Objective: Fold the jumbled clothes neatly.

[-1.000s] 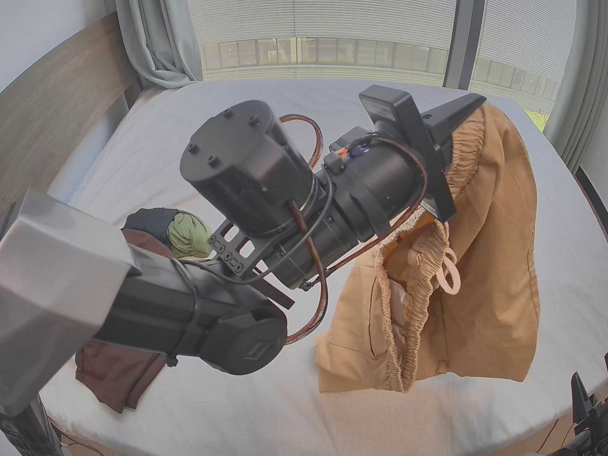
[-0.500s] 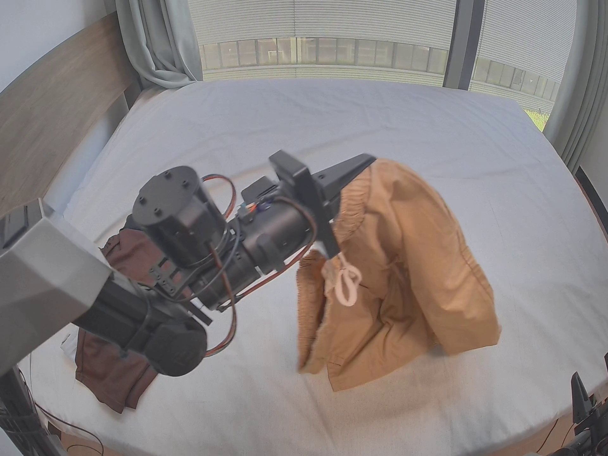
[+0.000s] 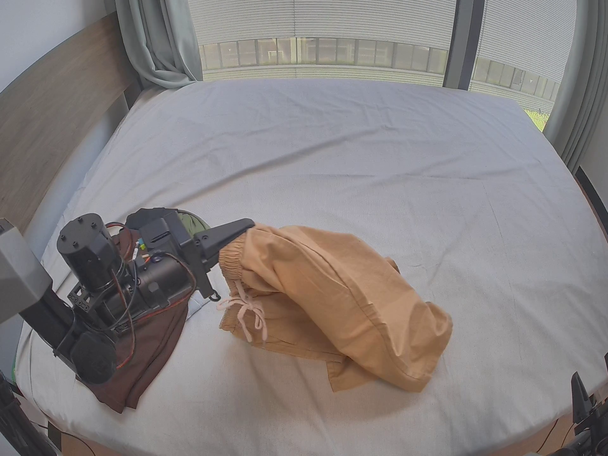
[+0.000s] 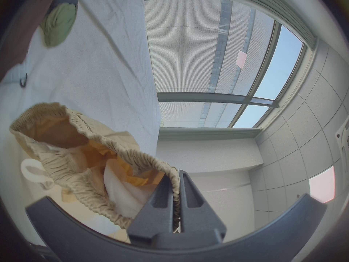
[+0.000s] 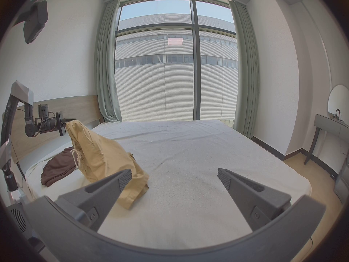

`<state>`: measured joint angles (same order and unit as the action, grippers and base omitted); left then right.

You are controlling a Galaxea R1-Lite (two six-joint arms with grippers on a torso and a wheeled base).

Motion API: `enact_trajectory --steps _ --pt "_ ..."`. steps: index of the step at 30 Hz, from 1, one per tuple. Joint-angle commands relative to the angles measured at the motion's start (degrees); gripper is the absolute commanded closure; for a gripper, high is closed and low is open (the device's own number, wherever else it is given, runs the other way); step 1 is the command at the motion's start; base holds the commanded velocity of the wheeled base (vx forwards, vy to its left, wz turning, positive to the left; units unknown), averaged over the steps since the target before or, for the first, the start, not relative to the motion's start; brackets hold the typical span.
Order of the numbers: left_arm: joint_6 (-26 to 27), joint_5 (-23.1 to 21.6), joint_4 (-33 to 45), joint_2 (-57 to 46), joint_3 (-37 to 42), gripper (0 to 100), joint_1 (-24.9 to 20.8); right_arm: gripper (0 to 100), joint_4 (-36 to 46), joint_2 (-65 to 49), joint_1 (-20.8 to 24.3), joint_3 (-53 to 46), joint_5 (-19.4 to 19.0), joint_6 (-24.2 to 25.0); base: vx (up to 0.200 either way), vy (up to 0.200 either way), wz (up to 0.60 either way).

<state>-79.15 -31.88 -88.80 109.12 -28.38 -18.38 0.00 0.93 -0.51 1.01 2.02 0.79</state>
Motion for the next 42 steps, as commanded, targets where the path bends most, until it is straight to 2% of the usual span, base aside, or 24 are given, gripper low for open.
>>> enact_trajectory --steps 1,7,8,12,14,19,33,35,36,37,40,42 --pt "3.0 -0.1 -0.1 1.7 1.2 100 4.2 0 0.0 -0.9 0.0 -1.0 0.0 0.0 0.0 0.0 0.0" --pt "10.8 0.1 -0.1 4.3 3.2 100 5.2 0 0.1 -0.9 0.1 -0.9 -0.1 -0.1 0.0 0.0 0.0" --pt "14.8 0.1 -0.1 5.7 3.8 100 5.4 0 0.0 -0.9 0.1 -0.9 -0.2 -0.2 0.0 0.0 0.0" --pt "24.7 -0.3 -0.1 9.0 4.6 100 7.6 0 0.0 -0.9 0.2 -0.9 -0.4 -0.4 0.0 0.0 0.0" --pt "27.4 -0.4 -0.1 10.0 4.8 100 8.6 0 0.0 -0.9 0.2 -1.0 -0.4 -0.4 0.0 0.0 0.0" --pt "27.8 -2.1 -0.1 10.5 5.5 100 9.9 0 -0.1 -0.9 0.2 -1.0 -0.4 -0.4 0.0 0.0 0.0" --pt "28.1 -2.2 -0.1 10.5 5.3 100 10.1 0 -0.1 -0.9 0.2 -1.0 -0.6 -1.1 0.0 0.0 0.0" --pt "28.2 -2.1 -0.1 10.2 5.3 100 10.3 0 -2.9 -0.9 0.2 -0.3 -0.6 -1.5 0.0 0.0 0.0" --pt "28.1 -2.1 -0.1 10.0 5.2 100 10.3 0 -9.2 0.1 0.1 5.4 -0.5 -1.2 0.0 0.0 0.0" --pt "28.1 -2.1 -0.1 9.9 5.2 100 10.4 0 -10.1 2.5 0.2 8.0 -0.4 -1.1 0.0 0.0 0.0" --pt "28.1 -2.1 -0.1 10.2 5.2 100 9.9 0 -8.7 11.4 1.8 15.2 -1.5 -1.0 0.0 0.0 0.0" --pt "28.2 -2.1 -0.1 10.5 5.3 100 9.8 0 -7.7 15.5 4.7 15.5 -4.1 0.2 0.0 0.0 0.0"
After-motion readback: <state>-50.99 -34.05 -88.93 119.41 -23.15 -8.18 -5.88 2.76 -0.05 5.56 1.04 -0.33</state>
